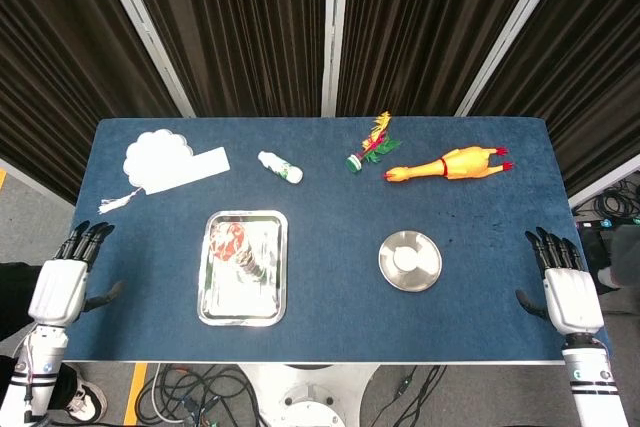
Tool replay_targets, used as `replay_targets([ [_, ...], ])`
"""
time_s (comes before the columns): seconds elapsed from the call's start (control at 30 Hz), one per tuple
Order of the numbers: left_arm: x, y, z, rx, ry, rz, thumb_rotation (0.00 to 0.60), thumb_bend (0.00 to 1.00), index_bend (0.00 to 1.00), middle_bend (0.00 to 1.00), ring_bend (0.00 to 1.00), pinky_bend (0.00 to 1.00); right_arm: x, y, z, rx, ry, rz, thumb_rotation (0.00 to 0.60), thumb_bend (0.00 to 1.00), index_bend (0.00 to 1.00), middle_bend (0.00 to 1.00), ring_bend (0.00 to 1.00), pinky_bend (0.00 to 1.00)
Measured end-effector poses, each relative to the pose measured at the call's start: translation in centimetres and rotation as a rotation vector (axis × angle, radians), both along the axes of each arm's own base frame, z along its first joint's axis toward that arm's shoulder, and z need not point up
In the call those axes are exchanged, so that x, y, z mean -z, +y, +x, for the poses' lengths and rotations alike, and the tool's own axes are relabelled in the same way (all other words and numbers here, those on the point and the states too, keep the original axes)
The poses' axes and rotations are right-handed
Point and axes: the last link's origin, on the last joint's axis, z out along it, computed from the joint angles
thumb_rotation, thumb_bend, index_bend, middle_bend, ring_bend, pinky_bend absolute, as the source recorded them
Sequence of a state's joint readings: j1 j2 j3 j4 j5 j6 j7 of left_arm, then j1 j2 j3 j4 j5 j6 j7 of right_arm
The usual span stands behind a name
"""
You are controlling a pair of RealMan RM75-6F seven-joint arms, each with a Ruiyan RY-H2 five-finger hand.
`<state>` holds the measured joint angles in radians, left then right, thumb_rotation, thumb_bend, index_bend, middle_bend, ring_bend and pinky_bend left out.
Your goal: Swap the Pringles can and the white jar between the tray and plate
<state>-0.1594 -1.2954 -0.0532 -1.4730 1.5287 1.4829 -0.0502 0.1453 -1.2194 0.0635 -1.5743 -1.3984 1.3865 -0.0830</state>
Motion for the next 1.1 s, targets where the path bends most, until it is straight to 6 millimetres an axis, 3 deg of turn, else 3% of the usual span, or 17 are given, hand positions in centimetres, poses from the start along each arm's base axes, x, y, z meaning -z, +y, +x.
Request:
replay_targets([
  [0.23,-0.5,0.2,0.4,0.011,-0.016,0.004,0.6,0.17,0.11,0.1,0.02,0.21,-0.3,0.0,-0.2,0.008,0.003,-0.004,0.6,0.18,0.0,0.0,0.0,0.0],
  [0.43,-1.3,1.5,2.4,0.091,-0.051,-0.012,0.6,0.17,0.11,0.1,0.02,0.21,-0.6,0.0,-0.3,0.012,0.006,-0.005,0.6,0.18,0.0,0.0,0.0,0.0],
  [0.67,-2.1,3.8,7.4,0.273,-0.048,-0.131,0.6,0.17,0.11,0.08,0.0,0.19,-0.6,0.1,-1.1,0.028,0.021,0.005,0.6,0.18,0.0,0.0,0.0,0.0],
  [1.1,-0.1,8.0,15.4,0.517,0.155,-0.402,0.6,0.17,0.1,0.06,0.0,0.15,-0.1,-0.1,-1.8,0.058,0.017,0.03,0.6,0.18,0.0,0.0,0.0,0.0],
])
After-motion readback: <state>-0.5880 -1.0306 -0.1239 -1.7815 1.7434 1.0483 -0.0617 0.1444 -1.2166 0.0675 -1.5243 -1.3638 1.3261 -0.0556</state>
